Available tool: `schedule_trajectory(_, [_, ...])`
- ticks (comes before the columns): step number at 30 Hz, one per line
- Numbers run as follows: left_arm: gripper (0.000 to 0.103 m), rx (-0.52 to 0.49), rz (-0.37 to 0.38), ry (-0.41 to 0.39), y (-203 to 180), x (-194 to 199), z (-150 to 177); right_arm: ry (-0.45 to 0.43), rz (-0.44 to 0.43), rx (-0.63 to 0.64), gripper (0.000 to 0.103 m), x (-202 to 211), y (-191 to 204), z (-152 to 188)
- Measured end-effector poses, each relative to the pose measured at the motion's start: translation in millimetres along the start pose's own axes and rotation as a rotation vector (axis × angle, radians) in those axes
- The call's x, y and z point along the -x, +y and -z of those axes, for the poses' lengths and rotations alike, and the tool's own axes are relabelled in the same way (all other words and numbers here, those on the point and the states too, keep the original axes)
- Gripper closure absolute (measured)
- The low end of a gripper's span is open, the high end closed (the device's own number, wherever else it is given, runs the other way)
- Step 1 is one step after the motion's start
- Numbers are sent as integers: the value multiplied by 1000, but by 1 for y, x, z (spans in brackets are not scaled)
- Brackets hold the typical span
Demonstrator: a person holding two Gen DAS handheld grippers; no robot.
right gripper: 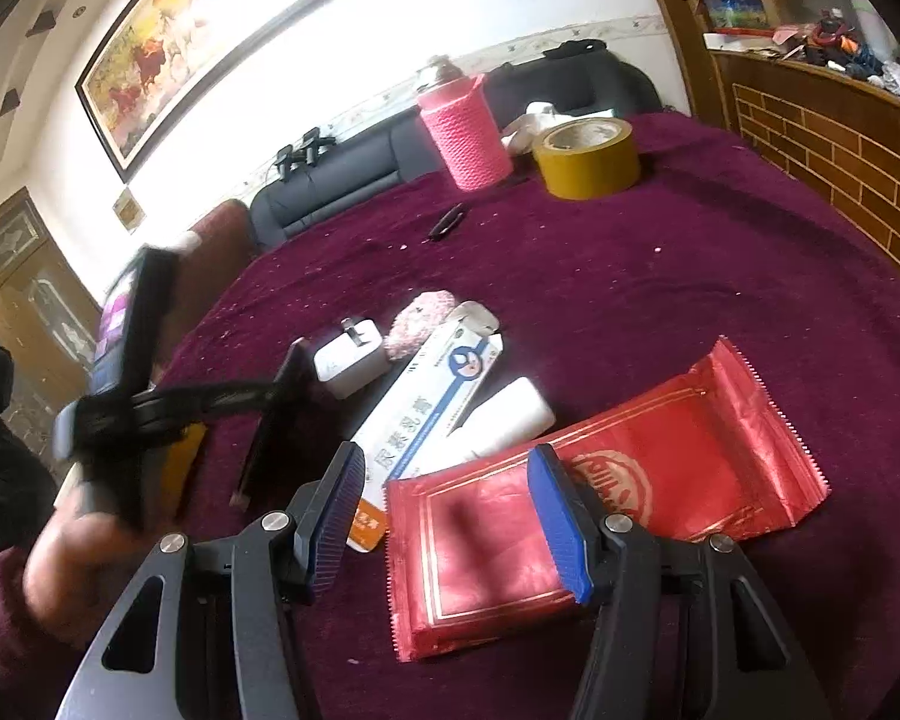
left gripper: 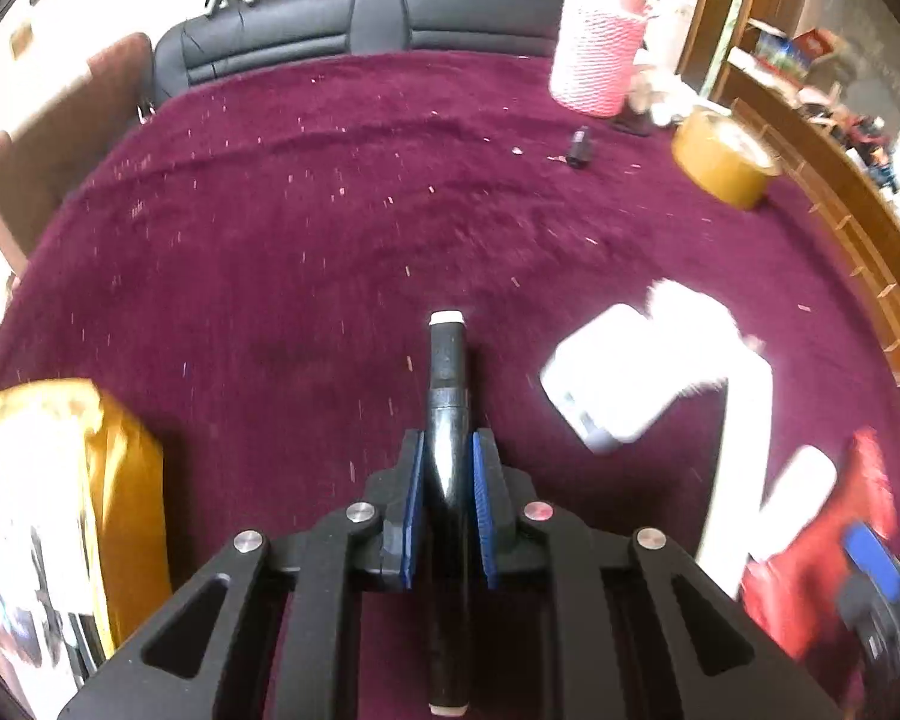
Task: Organize objects
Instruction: 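Lift the marker with the left tool while the right tool grasps the white charger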
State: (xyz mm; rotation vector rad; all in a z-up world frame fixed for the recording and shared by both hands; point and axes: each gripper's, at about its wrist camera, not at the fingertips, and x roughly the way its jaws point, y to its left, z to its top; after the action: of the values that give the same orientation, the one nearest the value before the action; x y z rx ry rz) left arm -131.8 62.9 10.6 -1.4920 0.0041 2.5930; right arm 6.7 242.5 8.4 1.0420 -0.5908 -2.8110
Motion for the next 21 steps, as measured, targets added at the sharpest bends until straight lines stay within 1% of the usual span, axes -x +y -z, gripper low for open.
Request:
schedule_trajectory(3, [88,19,72,-13,6,25,18,1,8,-13,42,-1,-2,-1])
schedule_trajectory(4, [88,31,107,-18,9,35,25,7,1,-24,42,0,-2,-2])
schedule_trajectory(6, [89,43,152,-32,13,53,38,20,-31,-36,42,2,1,-5])
schedule_trajectory(8, [89,47,195,-65,18,76,51,44,-64,-11,42,2,13,-12])
schedule_trajectory(12, [88,45,230,-134,31,110,70,117,-108,83,42,-16,48,-35])
schedule_trajectory(13, [88,49,242,-150,35,118,75,119,-98,108,42,-22,54,-40])
schedule_trajectory(14, [88,55,260,-166,40,126,81,121,-69,153,42,-31,63,-47])
schedule_trajectory(17, [88,69,324,-212,57,144,92,166,-33,236,42,-62,79,-60])
schedule_trajectory(21, [88,78,354,-284,81,168,108,214,1,312,42,-100,92,-71])
